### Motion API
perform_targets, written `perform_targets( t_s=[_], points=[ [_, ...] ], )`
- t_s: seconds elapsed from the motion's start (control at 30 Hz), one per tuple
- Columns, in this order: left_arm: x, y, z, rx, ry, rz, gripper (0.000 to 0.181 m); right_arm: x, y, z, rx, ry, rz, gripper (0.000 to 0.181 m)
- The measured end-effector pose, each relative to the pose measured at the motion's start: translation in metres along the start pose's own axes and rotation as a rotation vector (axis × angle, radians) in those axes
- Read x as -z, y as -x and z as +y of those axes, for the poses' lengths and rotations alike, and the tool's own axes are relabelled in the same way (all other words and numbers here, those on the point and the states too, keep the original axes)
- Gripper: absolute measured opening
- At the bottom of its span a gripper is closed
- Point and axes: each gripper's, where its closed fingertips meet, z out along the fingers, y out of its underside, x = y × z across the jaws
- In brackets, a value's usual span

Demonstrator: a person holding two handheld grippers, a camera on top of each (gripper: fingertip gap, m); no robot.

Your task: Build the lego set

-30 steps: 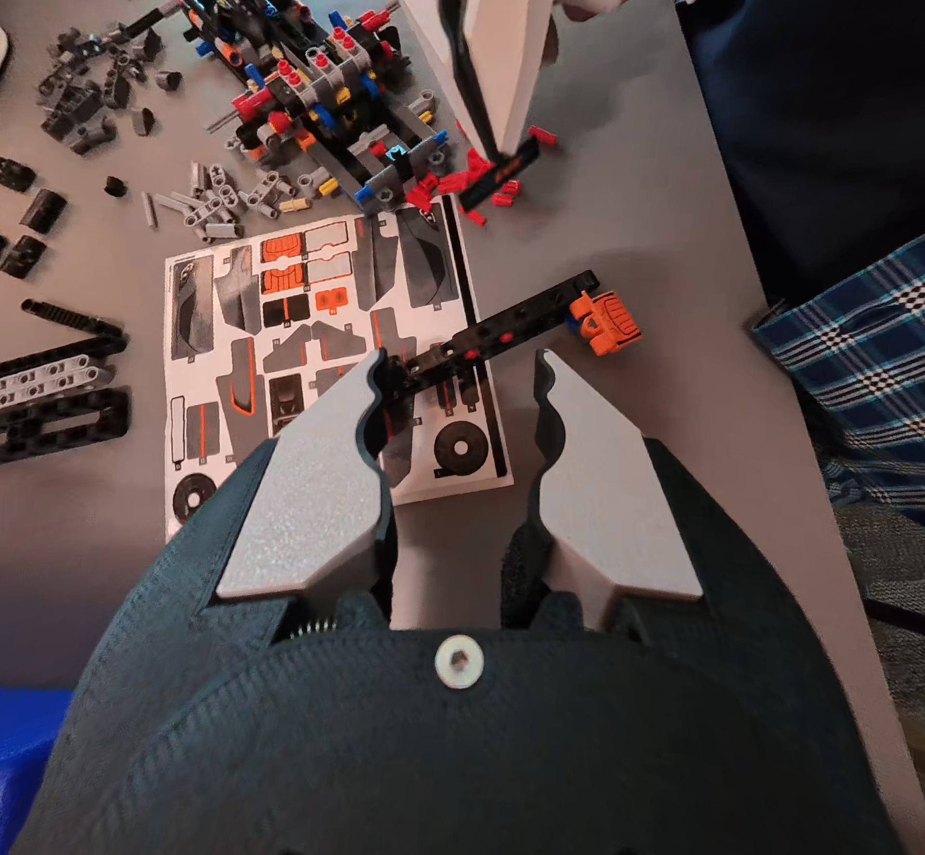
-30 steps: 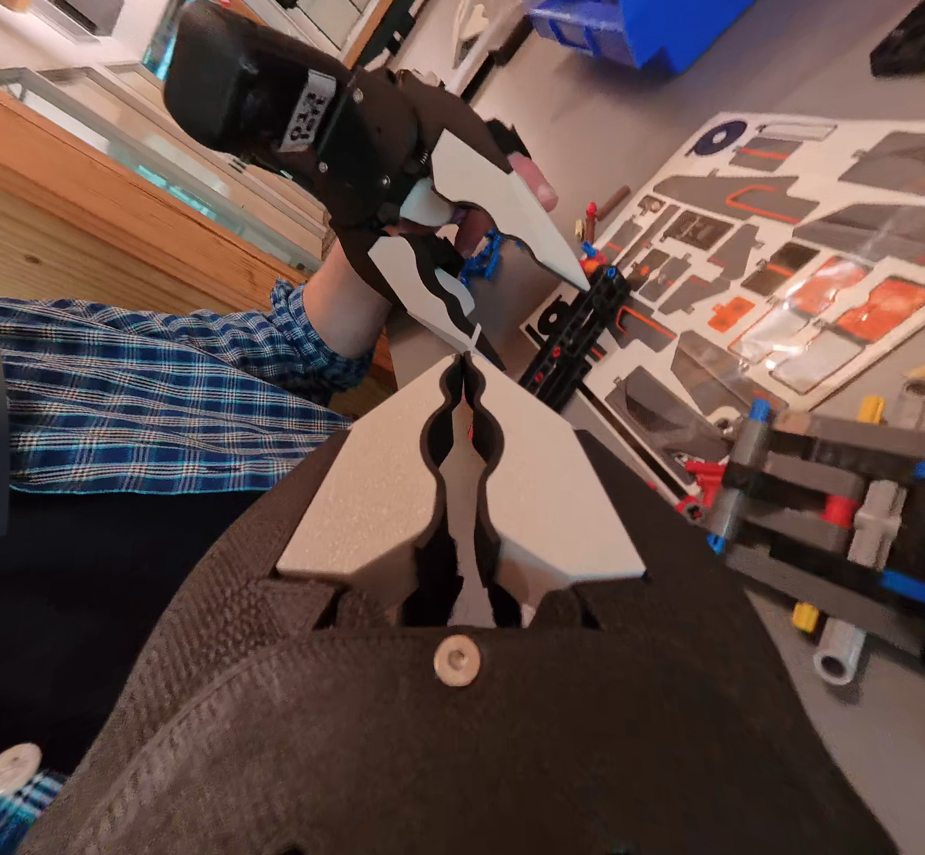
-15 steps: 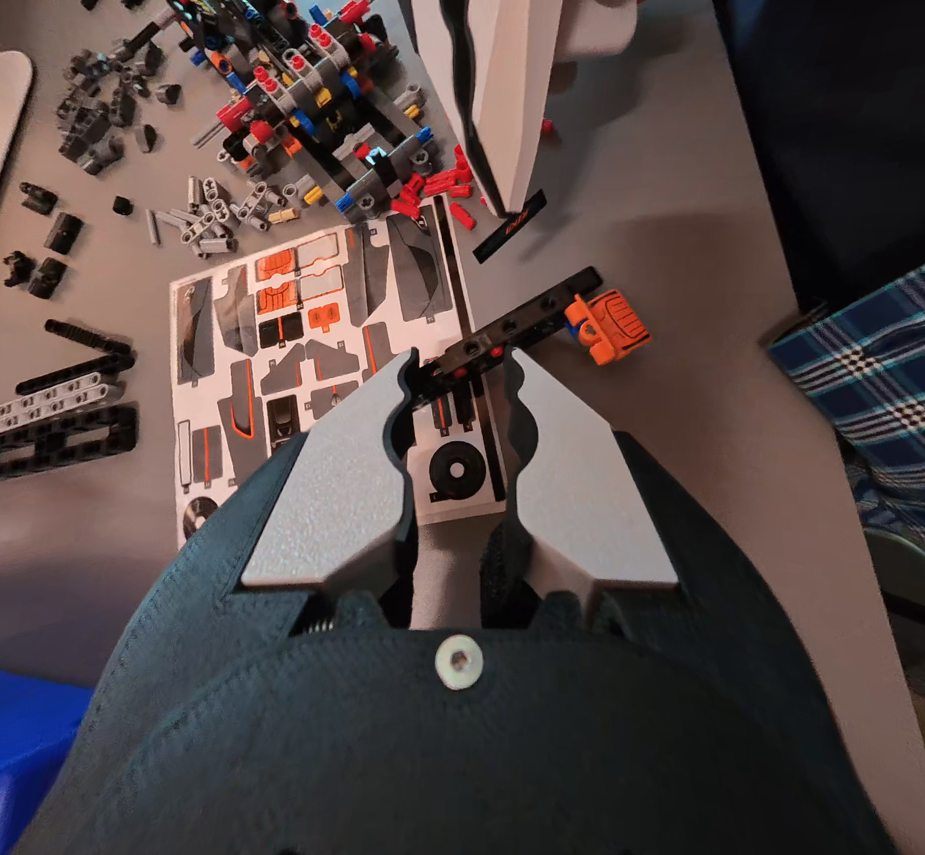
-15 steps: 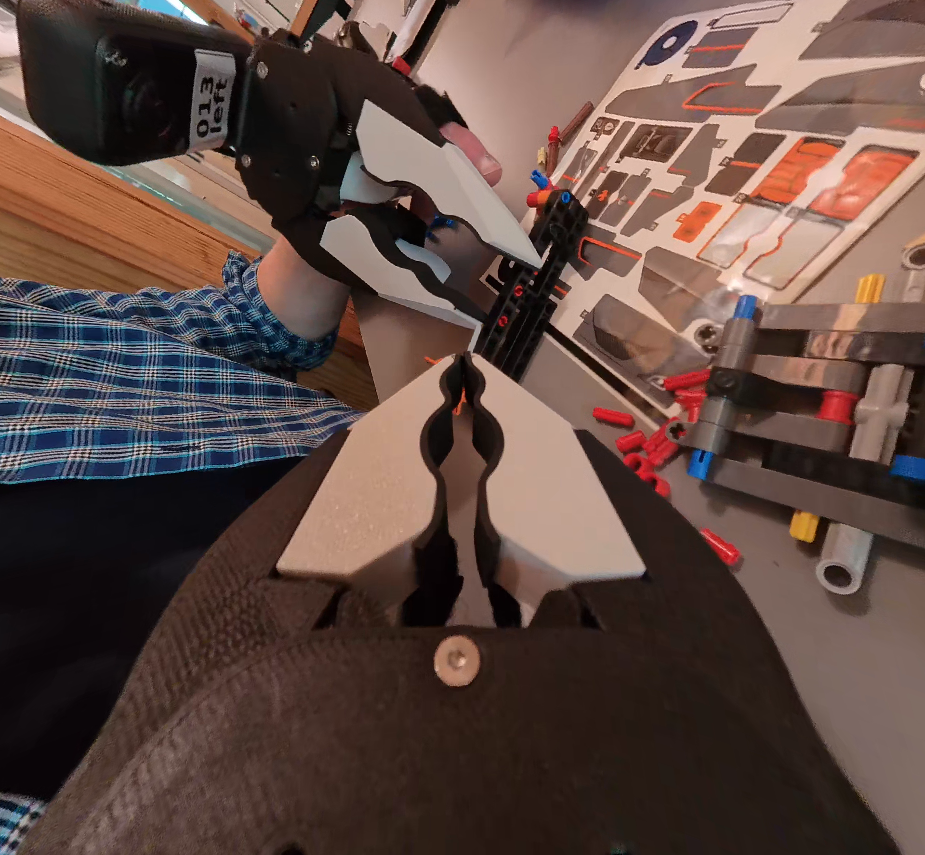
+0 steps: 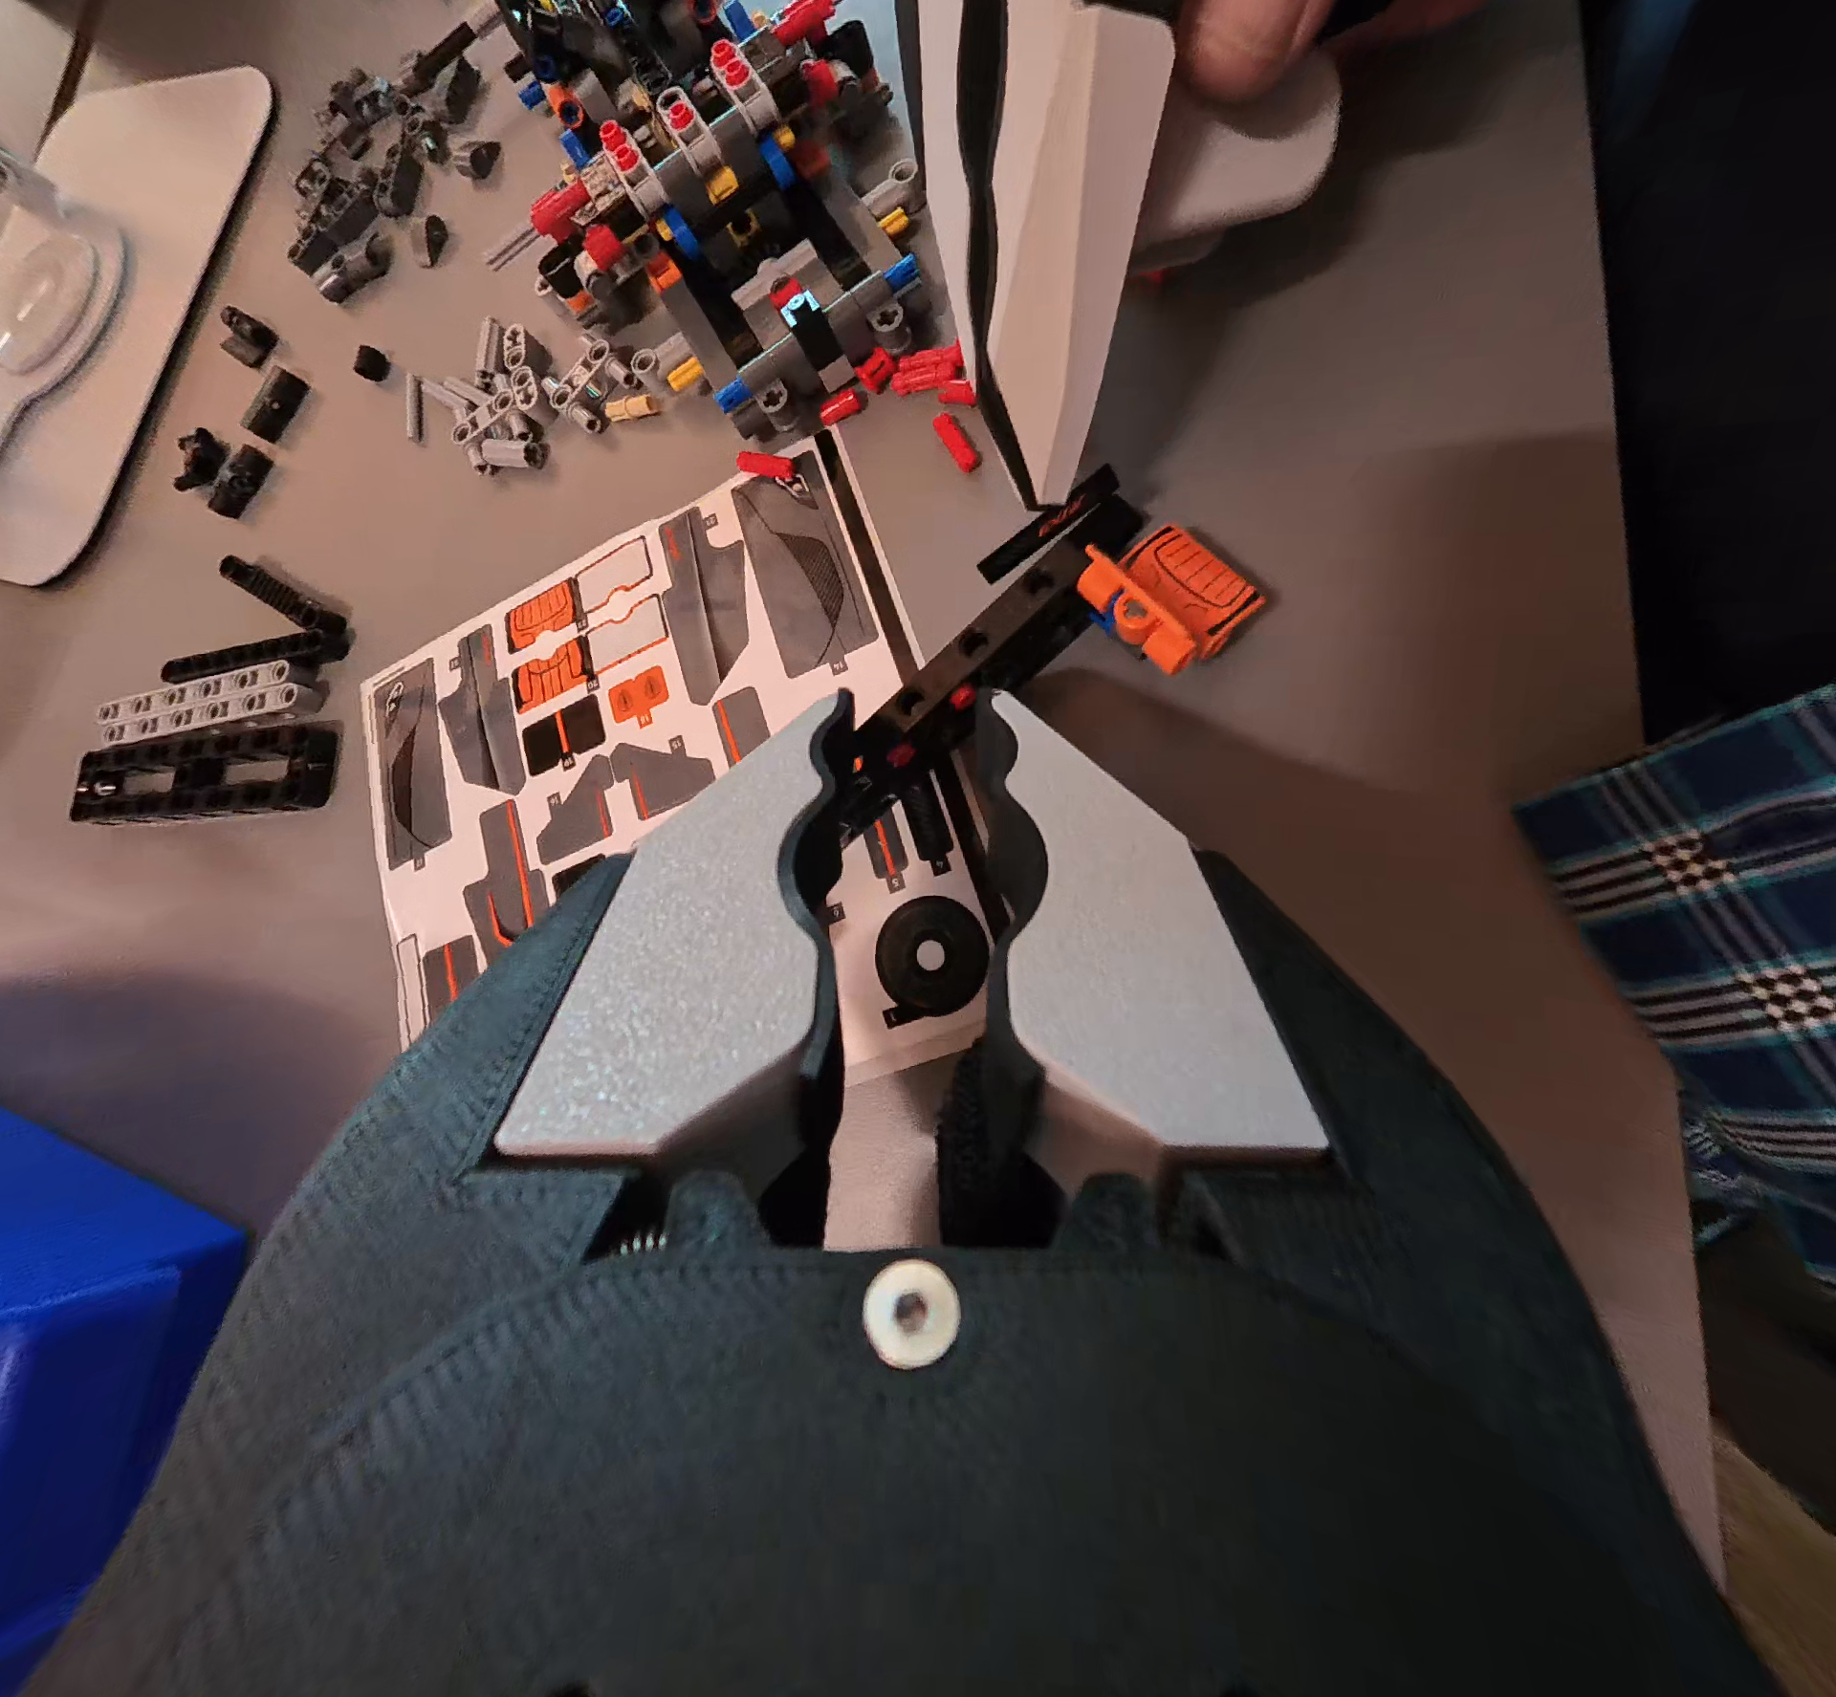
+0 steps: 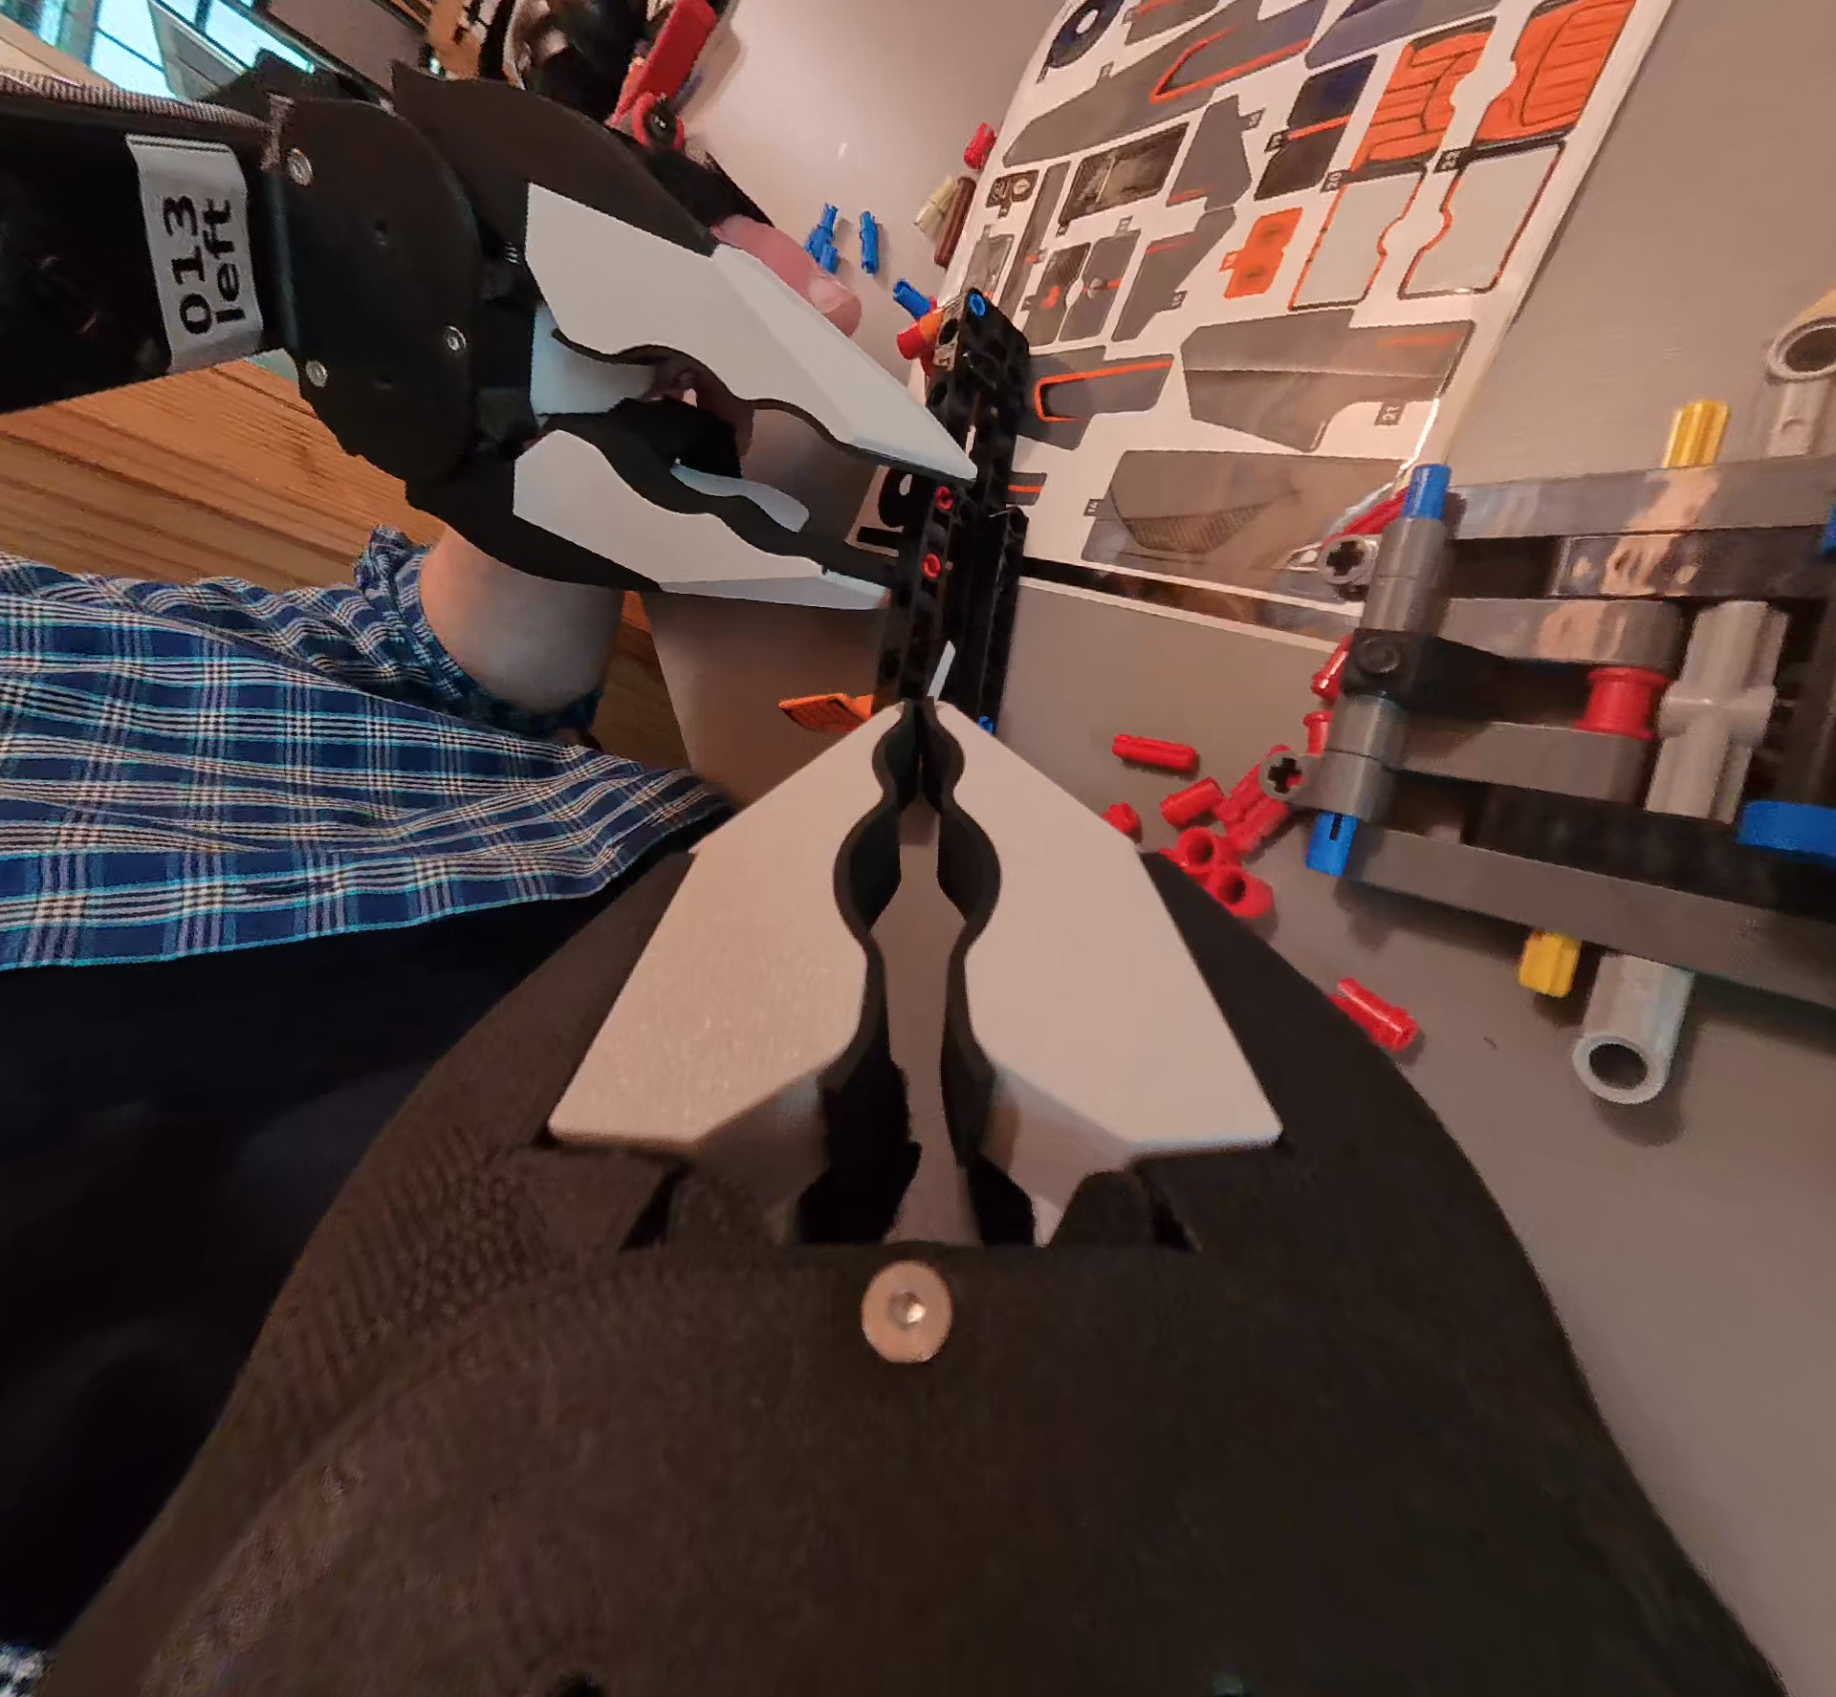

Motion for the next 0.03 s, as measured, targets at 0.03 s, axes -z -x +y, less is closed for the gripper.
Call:
perform_targets(
  t_s=[0.03],
  points=[
    [0.0000, 0.0000, -0.0001, 0.001, -0.005, 0.002, 0.024, -0.0003, -0.0004, 0.0007, 0.003, 0.007, 0.001, 0.000]
  ],
)
